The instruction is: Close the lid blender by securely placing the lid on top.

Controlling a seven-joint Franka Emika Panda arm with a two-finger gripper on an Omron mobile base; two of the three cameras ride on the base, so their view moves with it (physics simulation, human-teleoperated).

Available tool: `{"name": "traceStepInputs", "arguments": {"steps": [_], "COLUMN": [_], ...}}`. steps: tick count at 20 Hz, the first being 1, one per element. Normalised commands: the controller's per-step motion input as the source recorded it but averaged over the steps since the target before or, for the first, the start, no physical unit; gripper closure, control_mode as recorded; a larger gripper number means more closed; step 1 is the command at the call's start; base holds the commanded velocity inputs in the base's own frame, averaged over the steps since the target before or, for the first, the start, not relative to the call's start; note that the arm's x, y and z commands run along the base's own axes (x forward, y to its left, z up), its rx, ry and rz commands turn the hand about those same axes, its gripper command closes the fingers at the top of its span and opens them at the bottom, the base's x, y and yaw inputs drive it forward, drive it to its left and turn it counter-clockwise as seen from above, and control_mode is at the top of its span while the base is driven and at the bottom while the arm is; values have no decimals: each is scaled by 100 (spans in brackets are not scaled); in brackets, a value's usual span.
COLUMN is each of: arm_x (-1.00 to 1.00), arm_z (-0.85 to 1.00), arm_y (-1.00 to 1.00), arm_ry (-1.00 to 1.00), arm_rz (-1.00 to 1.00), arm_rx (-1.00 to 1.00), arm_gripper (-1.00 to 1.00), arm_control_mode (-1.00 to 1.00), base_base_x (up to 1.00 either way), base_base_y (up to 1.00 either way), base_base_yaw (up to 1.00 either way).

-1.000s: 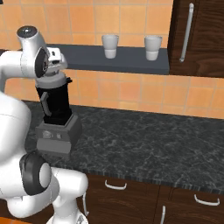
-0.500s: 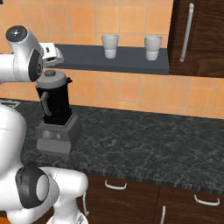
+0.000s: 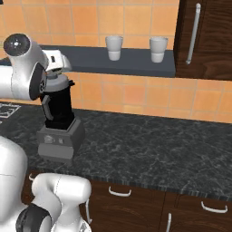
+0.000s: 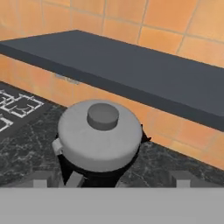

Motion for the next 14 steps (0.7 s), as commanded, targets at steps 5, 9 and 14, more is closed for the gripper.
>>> {"name": "traceStepInputs", "arguments": {"steps": [5, 9, 14], "arm_x": [-54, -38, -18], "arm_z": [-48, -65, -49], "arm_y": [-87, -77, -60], "arm_ry": [0, 0, 0], "arm_rz": [0, 0, 0], "arm_rx": [9, 6, 3], "arm_gripper": [-100, -100, -100], "arm_control_mode": [-100, -100, -100], "base_base_x": [0, 0, 0], "base_base_y": [0, 0, 0], "base_base_yaw": [0, 0, 0]}}
